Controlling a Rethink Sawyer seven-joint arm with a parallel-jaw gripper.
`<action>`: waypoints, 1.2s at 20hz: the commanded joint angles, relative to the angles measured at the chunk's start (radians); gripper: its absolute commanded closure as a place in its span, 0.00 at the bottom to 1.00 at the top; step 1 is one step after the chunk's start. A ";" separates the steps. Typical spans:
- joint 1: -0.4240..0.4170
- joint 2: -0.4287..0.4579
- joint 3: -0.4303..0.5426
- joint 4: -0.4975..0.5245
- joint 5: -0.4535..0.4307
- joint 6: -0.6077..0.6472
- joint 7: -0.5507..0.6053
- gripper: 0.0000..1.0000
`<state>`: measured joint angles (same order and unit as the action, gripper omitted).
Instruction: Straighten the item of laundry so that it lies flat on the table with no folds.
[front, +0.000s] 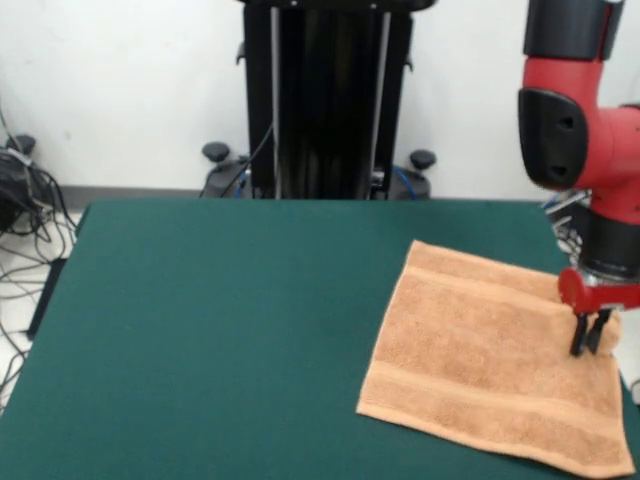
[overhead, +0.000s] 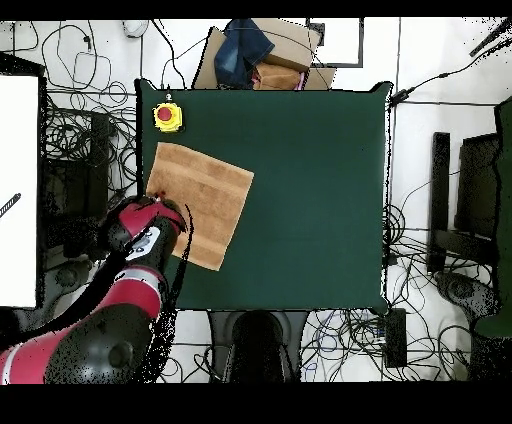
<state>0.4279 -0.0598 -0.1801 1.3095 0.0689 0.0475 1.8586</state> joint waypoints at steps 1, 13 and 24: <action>0.042 0.081 -0.027 0.182 0.093 -0.102 0.331 1.00; 0.081 0.121 -0.043 0.222 0.232 -0.252 0.283 0.00; 0.067 0.118 -0.022 0.250 0.274 -0.311 0.266 0.00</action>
<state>0.5168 0.0030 -0.2366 1.4503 0.2762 -0.2514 1.8851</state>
